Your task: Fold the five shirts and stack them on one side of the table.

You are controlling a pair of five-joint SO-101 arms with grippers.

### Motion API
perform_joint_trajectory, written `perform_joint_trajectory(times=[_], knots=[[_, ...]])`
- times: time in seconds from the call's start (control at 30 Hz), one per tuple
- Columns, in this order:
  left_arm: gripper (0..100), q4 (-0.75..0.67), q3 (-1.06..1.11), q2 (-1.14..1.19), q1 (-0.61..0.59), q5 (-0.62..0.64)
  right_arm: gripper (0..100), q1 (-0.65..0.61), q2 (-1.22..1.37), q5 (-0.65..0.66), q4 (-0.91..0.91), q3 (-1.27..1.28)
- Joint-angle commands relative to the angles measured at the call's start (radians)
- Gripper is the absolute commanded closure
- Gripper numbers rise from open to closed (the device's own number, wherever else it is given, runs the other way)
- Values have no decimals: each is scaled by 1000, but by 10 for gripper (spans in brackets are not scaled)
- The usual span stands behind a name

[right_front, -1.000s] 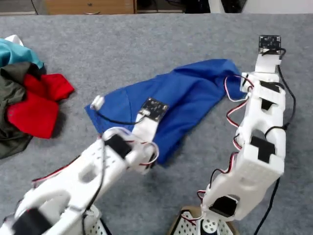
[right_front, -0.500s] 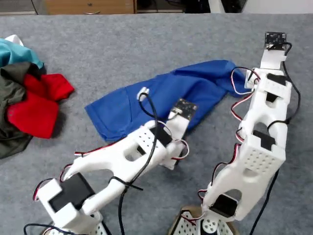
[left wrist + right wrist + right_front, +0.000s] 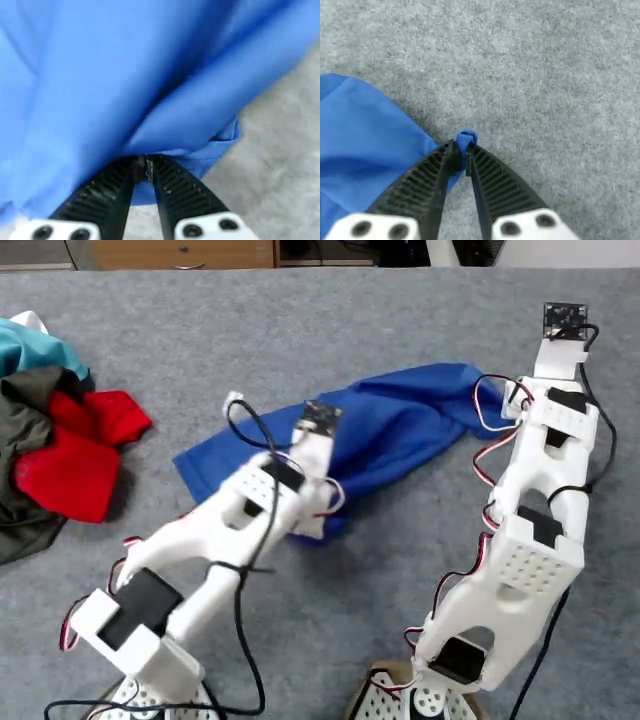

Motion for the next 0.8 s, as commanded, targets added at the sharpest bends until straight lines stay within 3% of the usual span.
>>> perform_joint_trajectory(times=[0.0,0.17,0.33,0.77], knots=[[982,46,-129,-13,-109,-37,997,15,-7,-2,6,-48],[982,196,-377,-13,-276,-68,997,-8,-54,69,158,-99],[982,465,-704,-13,-394,-124,997,-42,-179,78,232,-105],[982,864,-1204,-15,-519,-152,997,-225,-835,241,423,-111]])
